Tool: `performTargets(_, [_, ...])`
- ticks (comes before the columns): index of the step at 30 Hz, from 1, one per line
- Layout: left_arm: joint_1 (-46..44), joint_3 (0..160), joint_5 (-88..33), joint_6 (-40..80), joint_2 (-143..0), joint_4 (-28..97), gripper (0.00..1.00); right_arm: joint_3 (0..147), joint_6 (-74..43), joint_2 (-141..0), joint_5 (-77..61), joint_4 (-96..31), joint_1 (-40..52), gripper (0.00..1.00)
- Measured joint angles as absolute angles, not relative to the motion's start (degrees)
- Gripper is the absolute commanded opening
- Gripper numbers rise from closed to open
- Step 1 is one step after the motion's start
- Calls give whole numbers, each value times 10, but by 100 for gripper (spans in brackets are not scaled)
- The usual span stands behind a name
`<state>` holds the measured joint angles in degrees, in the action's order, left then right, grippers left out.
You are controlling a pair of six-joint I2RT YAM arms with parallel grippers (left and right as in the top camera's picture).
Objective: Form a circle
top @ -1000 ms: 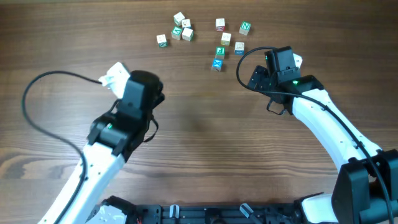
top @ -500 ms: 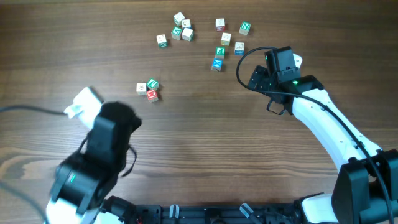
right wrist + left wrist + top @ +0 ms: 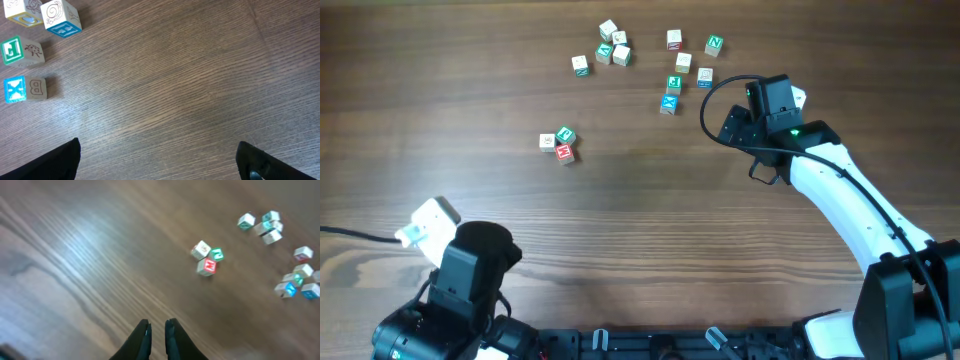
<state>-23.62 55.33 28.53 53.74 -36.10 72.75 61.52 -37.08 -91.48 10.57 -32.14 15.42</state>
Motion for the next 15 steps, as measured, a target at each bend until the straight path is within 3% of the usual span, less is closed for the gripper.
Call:
performTargets(1, [-236, 553, 287, 540, -361, 731, 88, 615, -371, -915, 106, -321, 154, 100])
performTargets(2, [-236, 554, 287, 546, -361, 729, 100, 615, -371, -915, 106, -321, 154, 100])
performTargets(8, [-236, 554, 280, 553, -361, 671, 100, 615, -371, -915, 106, -321, 154, 100])
performTargets(15, [-236, 554, 274, 554, -361, 692, 100, 615, -371, -915, 106, -321, 154, 100])
